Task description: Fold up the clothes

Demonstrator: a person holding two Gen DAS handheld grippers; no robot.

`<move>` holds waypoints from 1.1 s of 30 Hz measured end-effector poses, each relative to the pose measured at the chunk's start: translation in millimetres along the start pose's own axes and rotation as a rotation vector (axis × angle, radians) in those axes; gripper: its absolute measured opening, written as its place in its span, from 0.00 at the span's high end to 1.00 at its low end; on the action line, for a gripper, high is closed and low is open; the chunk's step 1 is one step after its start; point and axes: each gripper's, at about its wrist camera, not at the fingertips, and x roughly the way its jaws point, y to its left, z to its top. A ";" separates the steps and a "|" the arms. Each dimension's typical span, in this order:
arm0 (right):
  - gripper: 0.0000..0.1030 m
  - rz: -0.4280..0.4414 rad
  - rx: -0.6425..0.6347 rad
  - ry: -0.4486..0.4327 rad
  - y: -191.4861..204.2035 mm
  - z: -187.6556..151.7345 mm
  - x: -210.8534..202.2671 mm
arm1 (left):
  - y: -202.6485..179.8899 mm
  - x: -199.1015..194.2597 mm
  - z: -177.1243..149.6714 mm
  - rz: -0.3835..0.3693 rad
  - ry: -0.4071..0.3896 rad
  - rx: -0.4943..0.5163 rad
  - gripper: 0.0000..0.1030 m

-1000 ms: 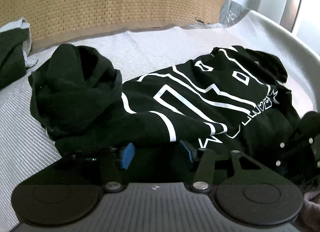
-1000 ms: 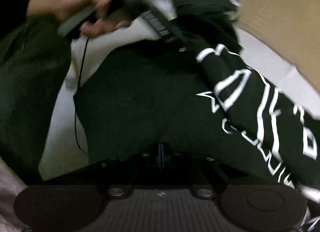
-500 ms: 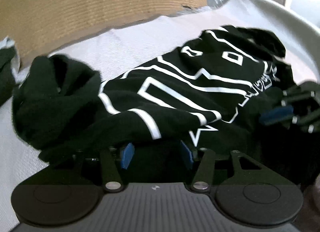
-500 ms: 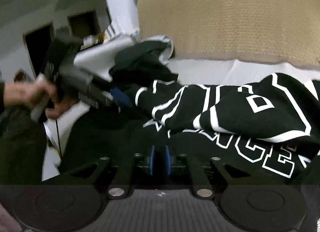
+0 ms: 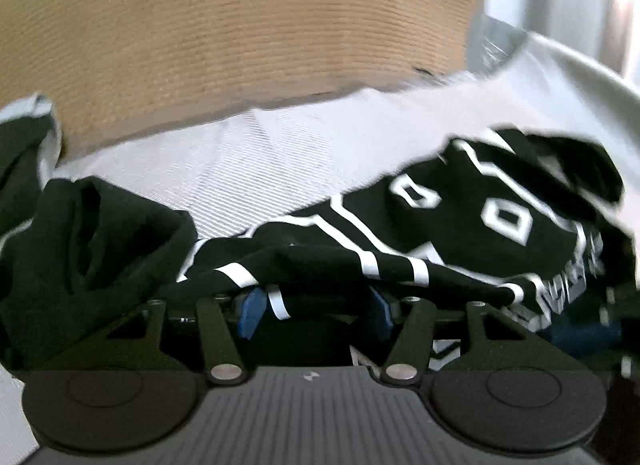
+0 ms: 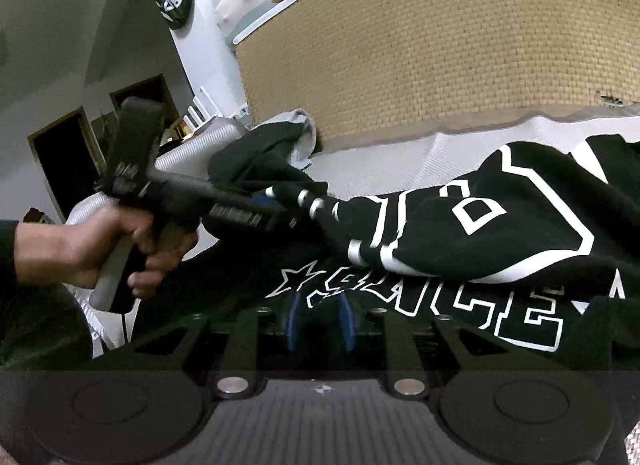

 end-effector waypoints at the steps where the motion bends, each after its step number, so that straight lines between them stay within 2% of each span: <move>1: 0.72 -0.004 0.002 -0.005 -0.4 0.2 -1.7 | 1.7 2.2 3.5 0.015 0.006 -0.020 0.44; 4: 0.66 -0.029 0.021 -0.029 -4.1 0.0 -7.2 | 5.9 6.6 8.4 0.073 0.039 -0.040 0.45; 6: 0.65 -0.049 0.039 -0.043 -7.7 -0.4 -10.3 | 6.5 5.5 9.5 0.114 0.060 -0.009 0.50; 10: 0.63 -0.070 0.068 -0.057 -13.2 0.3 -13.5 | 8.3 -4.9 12.6 0.156 0.084 0.054 0.53; 14: 0.61 -0.092 0.045 -0.048 -11.7 -0.1 -12.7 | 1.8 -12.9 10.9 0.203 0.143 0.240 0.53; 18: 0.60 -0.105 0.050 -0.047 -12.9 0.0 -14.2 | -9.9 -15.6 -7.6 0.225 0.230 0.529 0.51; 20: 0.60 -0.110 0.053 -0.049 -13.0 0.3 -15.3 | -9.1 -22.2 -18.6 0.207 0.247 0.593 0.47; 23: 0.59 -0.130 0.038 -0.049 -10.5 0.8 -15.6 | 0.0 -29.1 -26.9 0.205 0.244 0.591 0.45; 26: 0.57 -0.166 -0.016 -0.056 -1.8 1.4 -14.5 | 11.2 -28.9 -30.2 0.197 0.223 0.488 0.45; 29: 0.49 -0.206 -0.094 -0.060 8.7 0.2 -13.3 | 12.4 -24.8 -37.2 0.175 0.185 0.407 0.38; 33: 0.44 -0.248 -0.195 -0.046 21.5 -4.5 -8.8 | -1.9 -15.9 -48.7 0.198 0.164 0.473 0.38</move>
